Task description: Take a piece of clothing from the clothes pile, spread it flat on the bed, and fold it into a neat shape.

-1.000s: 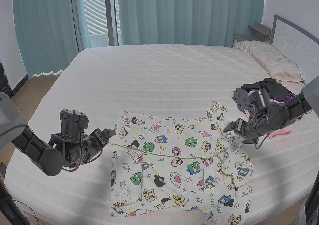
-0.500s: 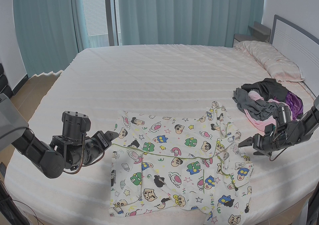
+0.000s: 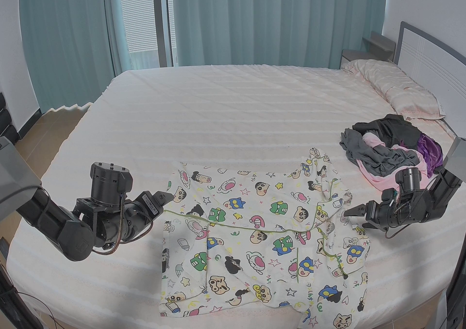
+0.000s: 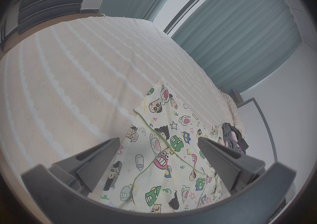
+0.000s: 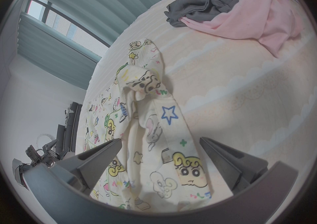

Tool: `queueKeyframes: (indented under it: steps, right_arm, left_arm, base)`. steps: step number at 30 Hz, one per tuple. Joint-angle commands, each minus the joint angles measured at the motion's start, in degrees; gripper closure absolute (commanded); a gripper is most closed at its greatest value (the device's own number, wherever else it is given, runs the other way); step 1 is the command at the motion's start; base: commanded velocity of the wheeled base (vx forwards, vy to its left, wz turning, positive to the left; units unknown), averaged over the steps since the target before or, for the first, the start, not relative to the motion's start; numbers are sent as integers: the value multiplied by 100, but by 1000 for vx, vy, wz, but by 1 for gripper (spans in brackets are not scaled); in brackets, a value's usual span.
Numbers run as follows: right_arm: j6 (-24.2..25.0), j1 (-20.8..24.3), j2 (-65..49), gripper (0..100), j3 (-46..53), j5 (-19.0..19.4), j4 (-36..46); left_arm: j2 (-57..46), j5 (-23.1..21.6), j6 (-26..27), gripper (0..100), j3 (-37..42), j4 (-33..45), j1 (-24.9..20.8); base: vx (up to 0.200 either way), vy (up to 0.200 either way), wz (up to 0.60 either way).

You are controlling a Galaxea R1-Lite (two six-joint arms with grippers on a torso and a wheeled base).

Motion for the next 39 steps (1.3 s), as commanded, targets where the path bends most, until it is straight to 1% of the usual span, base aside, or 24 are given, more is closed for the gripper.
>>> queueKeyframes:
  steps: [1, 2, 3, 4, 6, 7, 8, 16, 23, 24, 26, 34, 39]
  right_arm:
    - [-1, -72, 328, 0, 21, 49, -130]
    - [-1, -72, 337, 0, 21, 49, -139]
    - [-45, -125, 354, 0, 56, 154, -227]
    - [-54, -133, 354, 0, 56, 163, -236]
    - [-54, -186, 354, 0, 56, 391, -271]
    - [-54, -186, 354, 0, 56, 391, -271]
    - [-54, -204, 354, 100, 65, 514, -262]
    - [-10, -274, 337, 100, 118, 541, -280]
    - [-19, -476, 170, 100, 320, 646, -315]
    - [-19, -590, 73, 100, 425, 708, -394]
    - [-19, -670, 12, 100, 549, 734, -508]
    - [-62, -1197, -59, 100, 795, 690, -930]
    - [-80, -1373, -24, 100, 812, 664, -974]
  left_arm:
    - [-2, 2, 0, 0, 0, -3, 5]
    - [-2, 2, 0, 0, 0, -3, 5]
    - [7, 2, 0, 0, 0, -3, 5]
    - [7, 2, 9, 0, 0, -3, 5]
    - [7, 2, 0, 0, -9, -3, 5]
    - [7, 2, 0, 0, -9, -3, 5]
    - [7, 2, 0, 0, -9, -3, 5]
    - [-11, 2, -9, 0, -18, -3, 13]
    - [-2, 2, -18, 0, -9, -3, 5]
    - [-11, 2, -70, 0, -9, -3, -4]
    - [-2, 2, -88, 0, -9, -3, -13]
    - [7, 2, -88, 0, 8, 14, -110]
    - [24, 2, -88, 0, 35, 14, -154]
  base:
    - [0, 0, 0]
    - [0, 0, 0]
    - [0, 0, 0]
    - [0, 0, 0]
    - [0, 0, 0]
    - [0, 0, 0]
    - [0, 0, 0]
    - [0, 0, 0]
    - [0, 0, 0]
    - [0, 0, 0]
    - [0, 0, 0]
    - [0, 0, 0]
    - [0, 0, 0]
